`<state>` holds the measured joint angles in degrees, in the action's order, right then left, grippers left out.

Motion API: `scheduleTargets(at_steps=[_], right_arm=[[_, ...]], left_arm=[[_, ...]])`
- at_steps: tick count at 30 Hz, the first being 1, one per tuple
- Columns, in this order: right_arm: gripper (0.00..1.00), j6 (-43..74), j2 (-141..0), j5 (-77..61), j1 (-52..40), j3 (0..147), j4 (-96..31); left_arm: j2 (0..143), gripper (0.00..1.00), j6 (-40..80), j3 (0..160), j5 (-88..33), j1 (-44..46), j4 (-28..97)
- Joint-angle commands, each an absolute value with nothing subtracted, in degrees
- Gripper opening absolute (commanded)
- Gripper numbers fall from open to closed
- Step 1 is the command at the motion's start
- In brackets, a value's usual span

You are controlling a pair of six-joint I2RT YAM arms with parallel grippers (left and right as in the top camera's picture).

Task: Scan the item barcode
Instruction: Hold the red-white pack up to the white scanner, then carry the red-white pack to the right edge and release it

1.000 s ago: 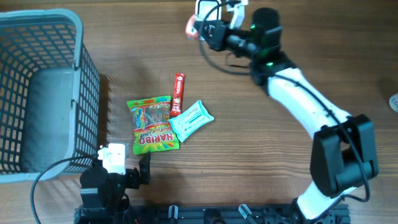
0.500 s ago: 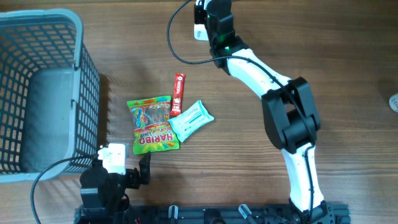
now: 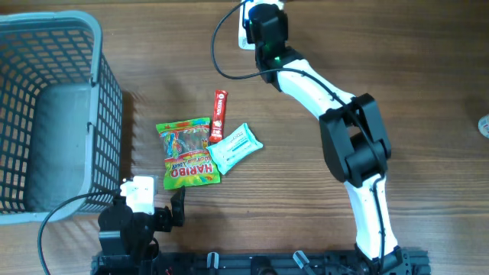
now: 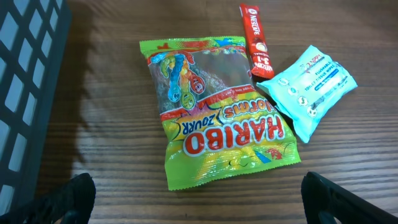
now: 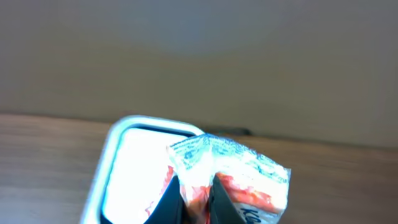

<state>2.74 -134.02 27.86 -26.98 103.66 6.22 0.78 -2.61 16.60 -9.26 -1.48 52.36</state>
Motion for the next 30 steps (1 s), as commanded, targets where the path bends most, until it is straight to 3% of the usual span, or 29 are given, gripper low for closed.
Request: scheduleTargets(at_steps=[1,6,11,15,22,30], right_arm=[[0.05,4.14,-126.56,40.93,-28.23,104.79,-0.14],[0.05,15.09,-121.93,41.58,-32.40,104.79,-18.09],[0.04,20.49,-120.03,22.59,-36.36,104.79,-35.22],[0.04,36.29,-117.69,8.36,-36.07,104.79,-54.85],[0.04,49.06,-117.10,16.95,-35.79,104.79,-77.36],[0.04,56.38,-114.85,21.26,-35.70,104.79,-90.78]], left_arm=[[0.32,1.00,-2.09,16.64,-9.13,-1.78,52.18],[0.32,1.00,-2.09,16.64,-9.13,-1.78,52.18],[0.32,1.00,-2.09,16.64,-9.13,-1.78,52.18],[0.32,1.00,-2.09,16.64,-9.13,-1.78,52.18],[0.32,1.00,-2.09,16.64,-9.13,-1.78,52.18],[0.32,1.00,-2.09,16.64,-9.13,-1.78,52.18]])
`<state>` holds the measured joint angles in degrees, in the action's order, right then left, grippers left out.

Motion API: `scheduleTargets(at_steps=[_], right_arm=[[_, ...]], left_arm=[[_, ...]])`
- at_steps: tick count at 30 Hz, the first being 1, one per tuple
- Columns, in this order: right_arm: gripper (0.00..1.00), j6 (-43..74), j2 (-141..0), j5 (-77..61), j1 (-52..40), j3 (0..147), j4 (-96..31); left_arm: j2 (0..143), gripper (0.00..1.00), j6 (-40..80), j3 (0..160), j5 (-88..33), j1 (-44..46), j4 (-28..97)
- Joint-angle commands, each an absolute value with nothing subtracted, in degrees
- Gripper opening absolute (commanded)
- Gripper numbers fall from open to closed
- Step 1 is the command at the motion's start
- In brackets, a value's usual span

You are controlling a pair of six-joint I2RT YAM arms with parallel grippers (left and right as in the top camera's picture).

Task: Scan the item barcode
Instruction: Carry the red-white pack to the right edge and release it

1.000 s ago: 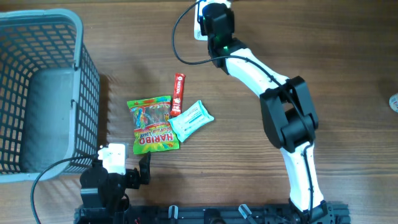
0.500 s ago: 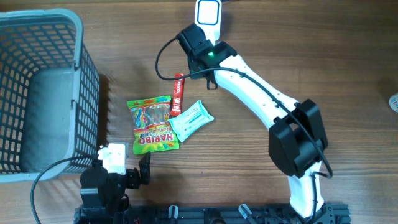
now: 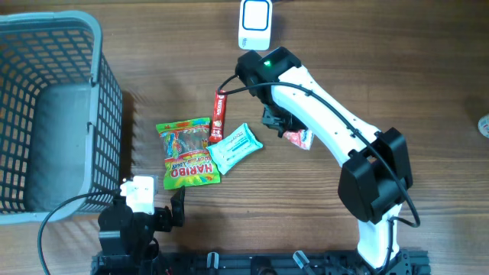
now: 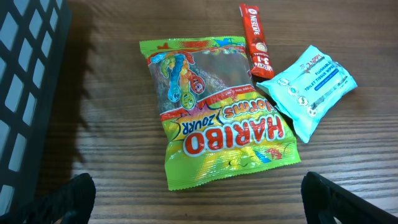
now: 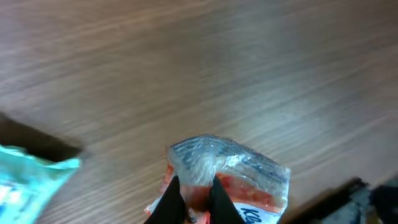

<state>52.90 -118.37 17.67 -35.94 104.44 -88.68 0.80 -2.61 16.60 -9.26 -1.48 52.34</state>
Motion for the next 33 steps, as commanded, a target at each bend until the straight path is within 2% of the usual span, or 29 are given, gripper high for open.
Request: scheduleTargets(at_steps=[1,8,13,23,33], right_arm=[[0.04,58.11,-113.73,22.74,-35.70,104.79,-92.23],[0.04,67.70,-104.75,31.79,-35.64,104.79,-92.16],[0.04,67.72,-104.44,34.28,-33.85,104.79,-92.09],[0.05,67.66,-104.57,35.62,-20.27,104.53,-83.96],[0.05,67.72,-104.75,38.13,-17.41,100.03,-77.58]], left_arm=[[0.32,1.00,-2.09,16.64,-9.13,-1.78,52.16],[0.32,1.00,-2.09,16.64,-9.13,-1.78,52.18],[0.32,1.00,-2.09,16.64,-9.13,-1.78,52.18],[0.32,1.00,-2.09,16.64,-9.13,-1.78,52.18],[0.32,1.00,-2.09,16.64,-9.13,-1.78,52.18]])
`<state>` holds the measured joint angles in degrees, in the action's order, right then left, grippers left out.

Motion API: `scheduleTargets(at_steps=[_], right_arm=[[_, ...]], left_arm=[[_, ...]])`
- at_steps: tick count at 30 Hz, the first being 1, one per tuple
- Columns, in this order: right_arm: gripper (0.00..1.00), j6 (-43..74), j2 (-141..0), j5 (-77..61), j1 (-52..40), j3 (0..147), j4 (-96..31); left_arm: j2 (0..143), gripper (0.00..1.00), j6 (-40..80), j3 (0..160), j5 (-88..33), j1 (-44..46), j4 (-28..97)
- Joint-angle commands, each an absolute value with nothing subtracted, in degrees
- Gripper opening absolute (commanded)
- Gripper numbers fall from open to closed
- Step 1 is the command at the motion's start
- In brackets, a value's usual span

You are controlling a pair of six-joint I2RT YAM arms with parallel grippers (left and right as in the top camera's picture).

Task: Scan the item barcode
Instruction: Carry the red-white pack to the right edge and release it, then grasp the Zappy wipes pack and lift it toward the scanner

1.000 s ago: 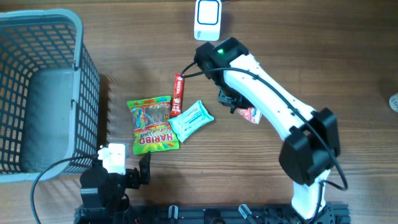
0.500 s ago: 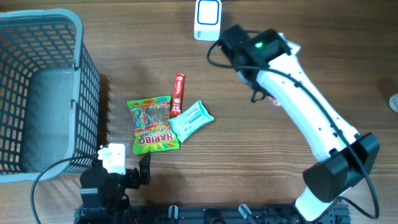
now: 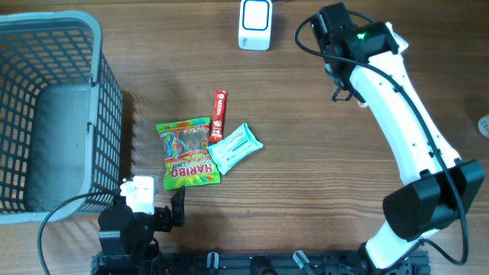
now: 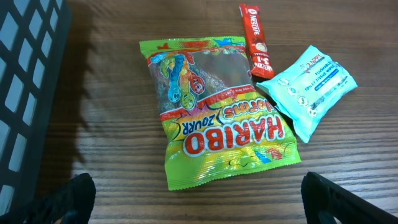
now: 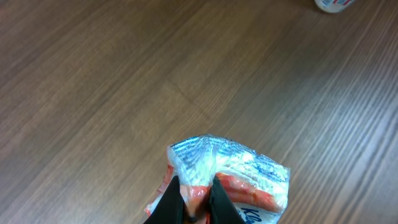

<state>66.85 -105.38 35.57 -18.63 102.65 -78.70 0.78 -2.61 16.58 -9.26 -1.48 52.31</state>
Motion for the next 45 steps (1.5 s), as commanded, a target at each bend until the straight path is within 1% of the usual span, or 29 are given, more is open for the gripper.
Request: scheduleTargets(at_steps=[1,4,12,15,16,20,23,27,29,32,34,35,36,38,40,41,42,43,44,45], right_arm=[[0.04,67.72,-104.79,38.15,-16.71,98.65,-76.93],[0.05,67.70,-104.79,38.15,-14.26,95.96,-75.85],[0.05,67.72,-104.79,38.59,-8.51,95.92,-75.66],[0.04,71.46,-104.79,42.15,-8.38,95.92,-75.24],[0.04,74.41,-104.79,43.79,-8.38,95.92,-74.96],[0.04,76.93,-104.79,44.49,-8.36,95.92,-70.85],[0.05,86.54,-105.75,49.39,-8.25,95.92,-70.50],[0.05,90.21,-110.15,52.56,-7.31,95.92,-69.60],[0.04,90.19,-113.69,53.87,-5.02,95.92,-69.17],[0.05,90.13,-118.45,54.19,0.80,95.92,-69.17],[0.04,89.41,-120.84,53.25,7.29,95.92,-68.47],[0.05,86.52,-121.49,52.90,9.26,95.92,-66.81],[0.04,80.58,-122.39,52.27,11.90,95.92,-63.00],[0.05,64.60,-123.74,49.84,16.82,95.92,-53.78],[0.12,59.57,-124.07,48.31,19.62,95.92,-50.68],[0.24,58.39,-124.09,47.35,21.43,95.92,-49.32],[0.70,55.57,-124.09,45.25,23.03,95.92,-47.27],[0.93,48.49,-124.09,42.96,24.08,95.92,-45.15],[1.00,40.12,-124.09,40.10,24.60,95.92,-43.48],[1.00,36.64,-123.94,38.13,24.60,95.94,-42.89]], left_arm=[[0.32,1.00,-2.09,16.64,-9.13,-1.78,52.18],[0.32,1.00,-2.09,16.64,-9.13,-1.78,52.18],[0.32,1.00,-2.09,16.64,-9.13,-1.78,52.18],[0.32,1.00,-2.09,16.64,-9.13,-1.78,52.18],[0.32,1.00,-2.09,16.64,-9.13,-1.78,52.18],[0.32,1.00,-2.09,16.64,-9.13,-1.78,52.18],[0.32,1.00,-2.09,16.64,-9.13,-1.78,52.18],[0.32,1.00,-2.09,16.64,-9.13,-1.78,52.18],[0.32,1.00,-2.09,16.64,-9.13,-1.78,52.18],[0.32,1.00,-2.09,16.64,-9.13,-1.78,52.18],[0.32,1.00,-2.09,16.64,-9.13,-1.78,52.18],[0.32,1.00,-2.09,16.64,-9.13,-1.78,52.18],[0.32,1.00,-2.09,16.64,-9.13,-1.78,52.18],[0.32,1.00,-2.09,16.64,-9.13,-1.78,52.16],[0.32,1.00,-2.09,16.64,-9.13,-1.78,52.18],[0.32,1.00,-2.09,16.64,-9.13,-1.78,52.18],[0.32,1.00,-2.09,16.64,-9.13,-1.78,52.18],[0.32,1.00,-2.09,16.64,-9.13,-1.78,52.18],[0.32,1.00,-2.11,16.64,-9.13,-1.78,52.18],[0.32,1.00,-2.09,16.64,-9.13,-1.78,52.18]])
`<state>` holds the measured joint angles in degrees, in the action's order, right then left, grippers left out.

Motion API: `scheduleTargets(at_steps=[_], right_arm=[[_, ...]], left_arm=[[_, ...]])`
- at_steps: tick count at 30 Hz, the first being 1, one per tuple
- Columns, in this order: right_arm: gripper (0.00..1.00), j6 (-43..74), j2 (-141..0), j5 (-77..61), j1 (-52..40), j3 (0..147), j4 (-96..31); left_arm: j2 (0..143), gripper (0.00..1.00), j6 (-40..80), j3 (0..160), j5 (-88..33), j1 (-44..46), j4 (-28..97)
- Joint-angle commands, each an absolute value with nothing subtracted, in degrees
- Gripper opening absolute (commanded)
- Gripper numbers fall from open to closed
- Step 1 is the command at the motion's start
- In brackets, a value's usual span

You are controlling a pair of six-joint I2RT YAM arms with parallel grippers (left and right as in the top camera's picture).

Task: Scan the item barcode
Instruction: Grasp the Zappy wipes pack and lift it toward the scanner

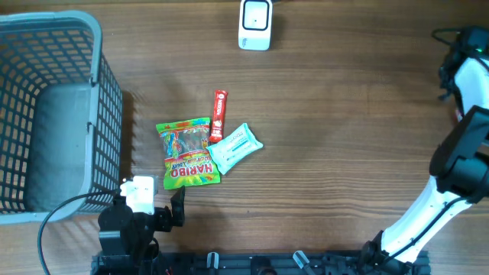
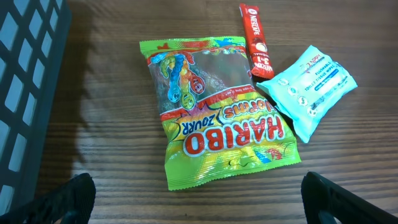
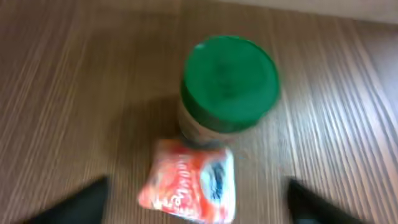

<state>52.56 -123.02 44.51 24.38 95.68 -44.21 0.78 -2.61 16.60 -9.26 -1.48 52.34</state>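
Note:
The white barcode scanner (image 1: 254, 24) stands at the table's far edge. A red-and-white snack packet (image 3: 189, 190) lies flat on the wood, touching a green-lidded jar (image 3: 229, 84). My right gripper (image 3: 196, 210) hangs open above the packet, one finger at each side of it, holding nothing. In the overhead view the right arm (image 1: 466, 76) reaches to the far right edge, and the packet is out of that view. My left gripper (image 2: 199, 205) is open near the front edge, short of the Haribo bag (image 2: 211, 124).
A red Nescafe stick (image 2: 255, 40) and a light blue wipes pack (image 2: 311, 87) lie beside the Haribo bag. A grey plastic basket (image 1: 46, 107) fills the left side of the table.
My right gripper held the red packet over the table right of the scanner. Now it is at the far right edge, open, and the packet lies on the table by the jar.
My right gripper first held the red packet against the scanner. Then it held it over the middle of the table near the wipes pack, then right of the scanner. Now the packet rests beside the green-lidded jar, let go. The left arm stayed still.

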Motion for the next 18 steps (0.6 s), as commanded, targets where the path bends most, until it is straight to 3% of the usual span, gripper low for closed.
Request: scheduleTargets(at_steps=[1,5,10,12,16,17,18], right_arm=[[1.00,36.07,-123.68,36.21,24.23,96.20,-43.20],[1.00,35.99,-117.27,23.11,17.58,99.09,-51.09],[1.00,36.07,-109.93,-19.57,-5.76,98.70,-60.12],[1.00,38.83,-110.87,-26.17,-14.13,96.71,-60.20],[0.99,46.09,-113.23,-26.35,-27.73,95.09,-60.18],[0.96,51.11,-114.30,-25.23,-30.35,95.09,-59.83],[0.86,57.23,-115.96,-22.79,-33.32,95.09,-59.64]], left_arm=[[0.32,1.00,-2.09,16.64,-9.13,-1.78,52.18],[0.32,1.00,-2.09,16.64,-9.13,-1.78,52.18],[0.32,1.00,-2.09,16.64,-9.13,-1.78,52.18],[0.32,1.00,-2.09,16.64,-9.13,-1.78,52.18],[0.32,1.00,-2.09,16.64,-9.13,-1.78,52.18],[0.32,1.00,-2.09,16.64,-9.13,-1.78,52.16],[0.32,1.00,-2.11,16.64,-9.13,-1.78,52.18]])
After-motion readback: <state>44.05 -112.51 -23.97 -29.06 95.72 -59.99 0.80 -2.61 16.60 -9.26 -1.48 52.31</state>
